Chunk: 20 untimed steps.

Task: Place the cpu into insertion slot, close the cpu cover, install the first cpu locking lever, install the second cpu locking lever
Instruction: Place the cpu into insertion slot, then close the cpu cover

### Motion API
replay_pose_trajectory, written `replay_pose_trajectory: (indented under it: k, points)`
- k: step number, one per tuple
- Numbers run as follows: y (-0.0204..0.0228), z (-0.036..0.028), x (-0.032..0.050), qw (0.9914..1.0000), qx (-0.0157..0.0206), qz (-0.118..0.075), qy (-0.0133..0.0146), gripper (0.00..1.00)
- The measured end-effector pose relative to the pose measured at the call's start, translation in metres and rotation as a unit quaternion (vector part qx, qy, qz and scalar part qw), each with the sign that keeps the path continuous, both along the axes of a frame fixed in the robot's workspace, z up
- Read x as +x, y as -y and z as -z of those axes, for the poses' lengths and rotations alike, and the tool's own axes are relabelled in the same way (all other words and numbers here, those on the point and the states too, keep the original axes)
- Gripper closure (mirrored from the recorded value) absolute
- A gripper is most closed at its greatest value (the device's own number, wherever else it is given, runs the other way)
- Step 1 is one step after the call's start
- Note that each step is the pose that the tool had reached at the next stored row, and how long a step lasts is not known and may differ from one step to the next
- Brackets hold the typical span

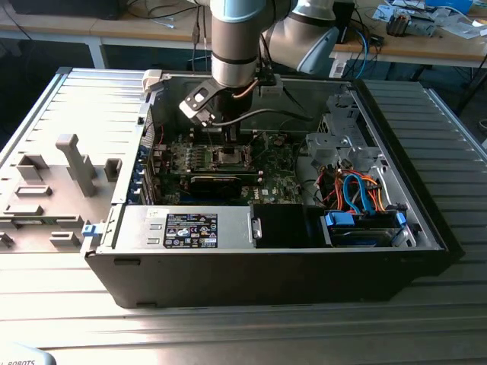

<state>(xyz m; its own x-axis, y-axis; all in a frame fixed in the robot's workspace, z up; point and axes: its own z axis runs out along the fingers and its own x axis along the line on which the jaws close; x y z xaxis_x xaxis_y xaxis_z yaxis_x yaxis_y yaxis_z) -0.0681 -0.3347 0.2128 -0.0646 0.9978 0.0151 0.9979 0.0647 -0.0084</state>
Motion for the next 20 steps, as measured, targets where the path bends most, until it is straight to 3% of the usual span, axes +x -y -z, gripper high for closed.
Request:
replay_pose_trajectory:
  k: [1,2,9,20]
  points:
    - [0.0001,-0.0090,0.0007,1.00000,0.0001,-0.003,0.0000,0.89]
    - [0.0000,-0.0137,0.0009,0.99999,0.0002,-0.003,0.0001,0.89]
    - [0.0006,-0.0139,0.0009,0.99999,0.0001,-0.003,0.0000,0.89]
    - [0.0091,-0.0138,0.0031,1.00000,0.0002,-0.003,0.0001,0.89]
